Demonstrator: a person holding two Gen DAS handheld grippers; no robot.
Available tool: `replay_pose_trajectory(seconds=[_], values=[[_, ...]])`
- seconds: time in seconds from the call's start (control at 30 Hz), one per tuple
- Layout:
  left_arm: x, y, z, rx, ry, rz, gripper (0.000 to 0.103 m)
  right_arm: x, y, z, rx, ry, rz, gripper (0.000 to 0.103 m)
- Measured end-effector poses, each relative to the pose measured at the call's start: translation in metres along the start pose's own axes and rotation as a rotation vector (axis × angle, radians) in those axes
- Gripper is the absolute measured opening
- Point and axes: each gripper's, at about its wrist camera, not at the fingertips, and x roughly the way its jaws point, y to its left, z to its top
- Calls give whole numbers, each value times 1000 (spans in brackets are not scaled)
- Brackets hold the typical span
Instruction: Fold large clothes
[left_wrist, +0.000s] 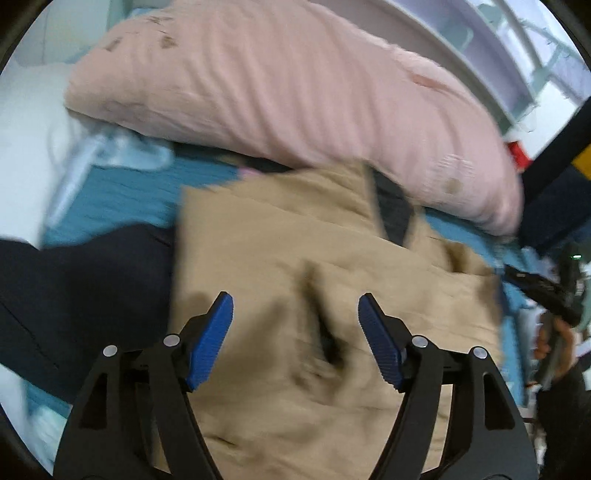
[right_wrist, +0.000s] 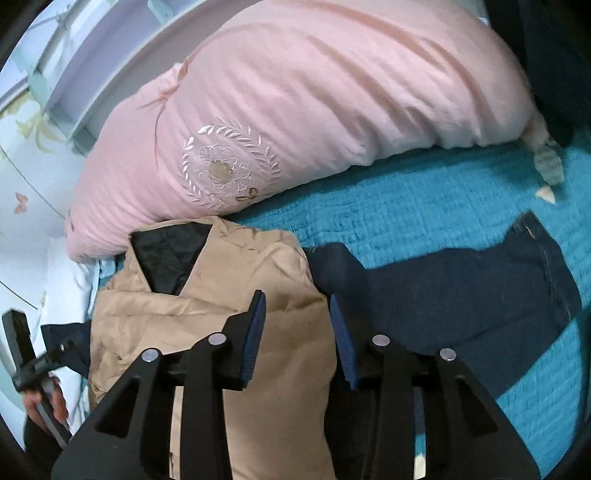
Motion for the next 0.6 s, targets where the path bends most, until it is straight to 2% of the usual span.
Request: replay_pose_trajectory(seconds=[0.2, 0.4, 0.6], values=[[26, 48, 33, -92, 41, 58, 71, 27, 7, 14, -70, 52, -14, 36], [72, 61, 53, -140, 135, 32, 71, 40, 9, 26, -65, 81, 7, 39], [98, 73, 59, -187, 181, 3, 73, 59, 15, 31, -75, 126, 0, 44]])
